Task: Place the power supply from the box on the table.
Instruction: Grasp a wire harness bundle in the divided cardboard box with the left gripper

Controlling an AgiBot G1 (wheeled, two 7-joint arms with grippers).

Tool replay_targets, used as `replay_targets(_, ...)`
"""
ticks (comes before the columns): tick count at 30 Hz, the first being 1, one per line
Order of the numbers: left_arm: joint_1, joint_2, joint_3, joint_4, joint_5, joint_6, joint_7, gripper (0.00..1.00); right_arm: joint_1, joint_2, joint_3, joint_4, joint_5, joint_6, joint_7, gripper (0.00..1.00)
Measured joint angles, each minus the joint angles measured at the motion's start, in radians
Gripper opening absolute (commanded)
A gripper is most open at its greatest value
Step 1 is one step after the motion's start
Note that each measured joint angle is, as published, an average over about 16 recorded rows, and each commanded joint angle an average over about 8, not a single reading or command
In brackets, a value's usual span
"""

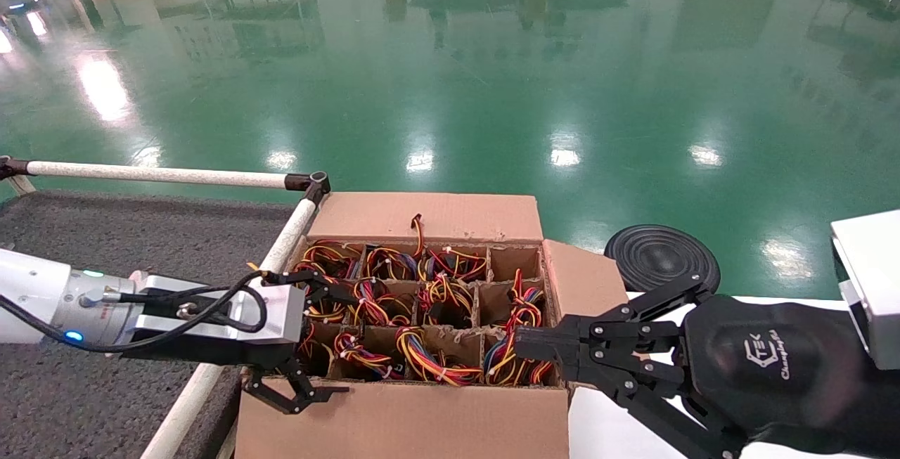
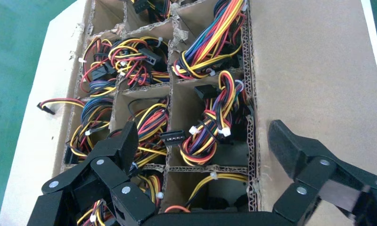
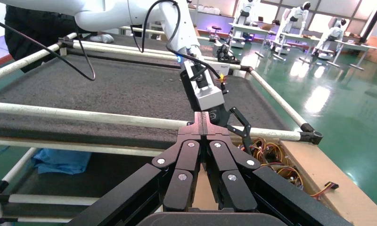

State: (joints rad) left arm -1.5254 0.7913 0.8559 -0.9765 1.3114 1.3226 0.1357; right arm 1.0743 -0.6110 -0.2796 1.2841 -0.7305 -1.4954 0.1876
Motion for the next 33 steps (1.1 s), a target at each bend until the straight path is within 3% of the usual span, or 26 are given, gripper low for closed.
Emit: replay_targets(33, -0.026, 0.034, 0.029, 0.092, -0.025, 0.024, 0.056, 1.00, 0.000, 0.000, 0.000, 0.000, 0.000, 0.000, 0.000, 0.00)
